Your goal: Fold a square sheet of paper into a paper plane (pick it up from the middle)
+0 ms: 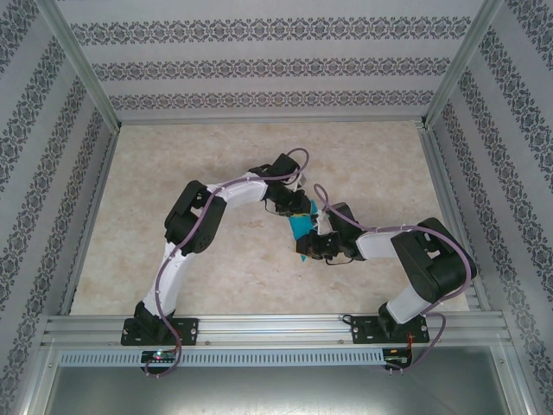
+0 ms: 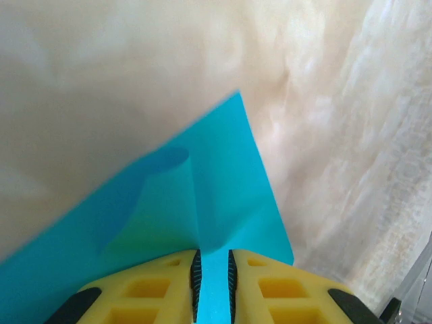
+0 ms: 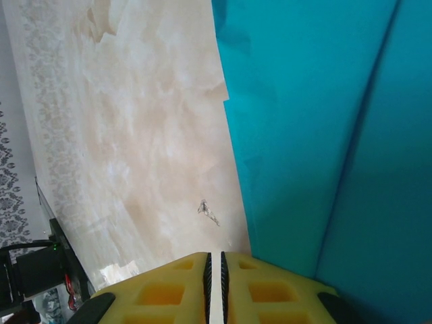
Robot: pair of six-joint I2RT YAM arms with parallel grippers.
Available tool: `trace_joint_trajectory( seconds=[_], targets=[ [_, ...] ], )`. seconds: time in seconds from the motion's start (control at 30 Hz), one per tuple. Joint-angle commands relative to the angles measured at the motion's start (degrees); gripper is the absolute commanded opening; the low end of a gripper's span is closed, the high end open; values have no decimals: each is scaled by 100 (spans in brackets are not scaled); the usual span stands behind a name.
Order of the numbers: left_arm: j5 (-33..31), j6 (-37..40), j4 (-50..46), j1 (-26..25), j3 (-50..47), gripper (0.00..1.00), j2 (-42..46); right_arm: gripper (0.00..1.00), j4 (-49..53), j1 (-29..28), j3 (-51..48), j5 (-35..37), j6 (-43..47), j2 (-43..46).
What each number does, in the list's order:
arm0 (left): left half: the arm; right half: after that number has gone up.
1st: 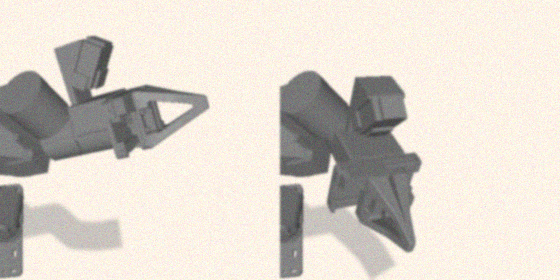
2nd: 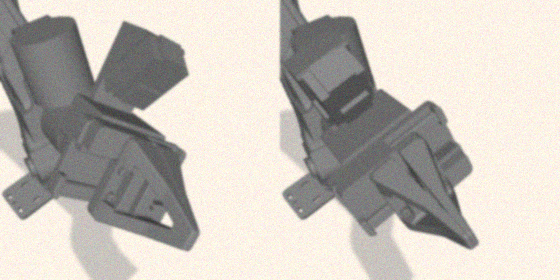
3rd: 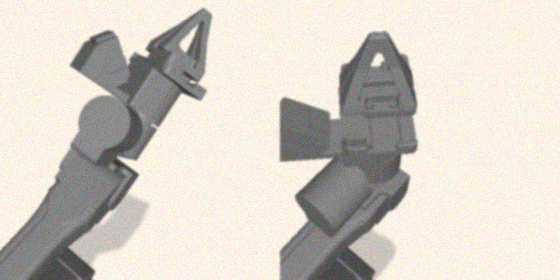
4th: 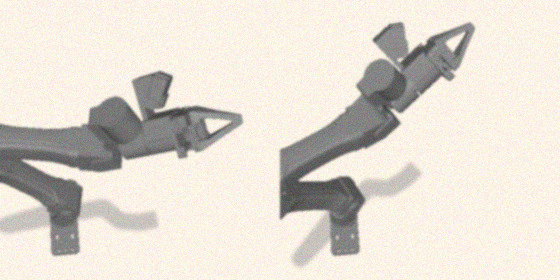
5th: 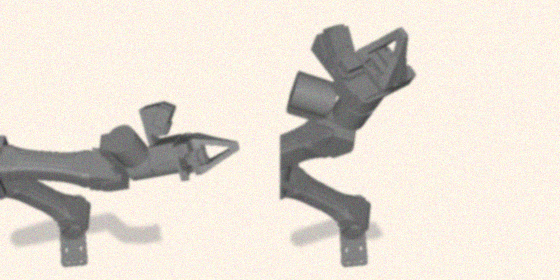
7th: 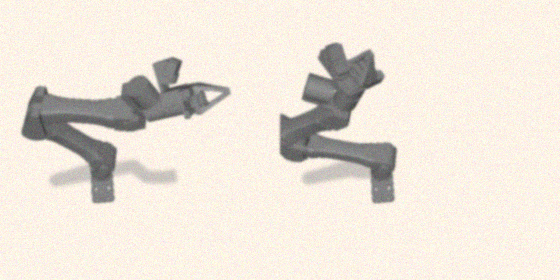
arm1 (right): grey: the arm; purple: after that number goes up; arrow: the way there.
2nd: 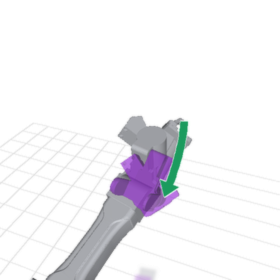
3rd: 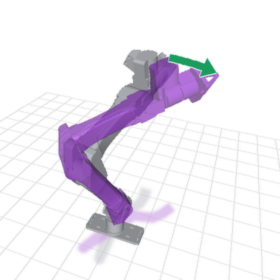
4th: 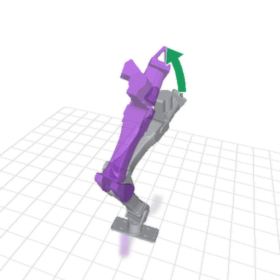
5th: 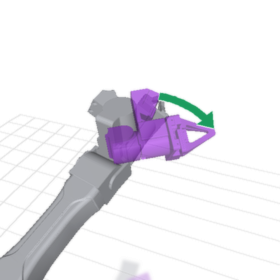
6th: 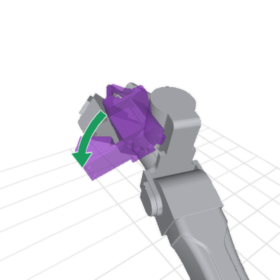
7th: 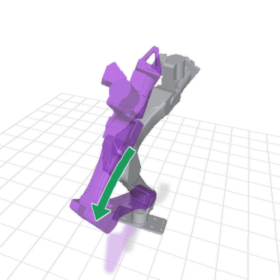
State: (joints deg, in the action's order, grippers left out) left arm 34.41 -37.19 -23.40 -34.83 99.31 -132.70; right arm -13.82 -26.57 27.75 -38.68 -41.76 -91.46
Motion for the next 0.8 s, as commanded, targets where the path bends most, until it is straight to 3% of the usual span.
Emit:
trace_joint_trajectory(
  seconds=[0.0, 0.77],
  targets=[
    [-542, 255, -116, 254, 361, 23, -328, 15, 1503, -155, -389, 746, 176, -324],
    [-604, 410, -681, 625, 1709, 23, -1178, 15, 1688, -428, -410, 983, 75, -250]
  ],
)
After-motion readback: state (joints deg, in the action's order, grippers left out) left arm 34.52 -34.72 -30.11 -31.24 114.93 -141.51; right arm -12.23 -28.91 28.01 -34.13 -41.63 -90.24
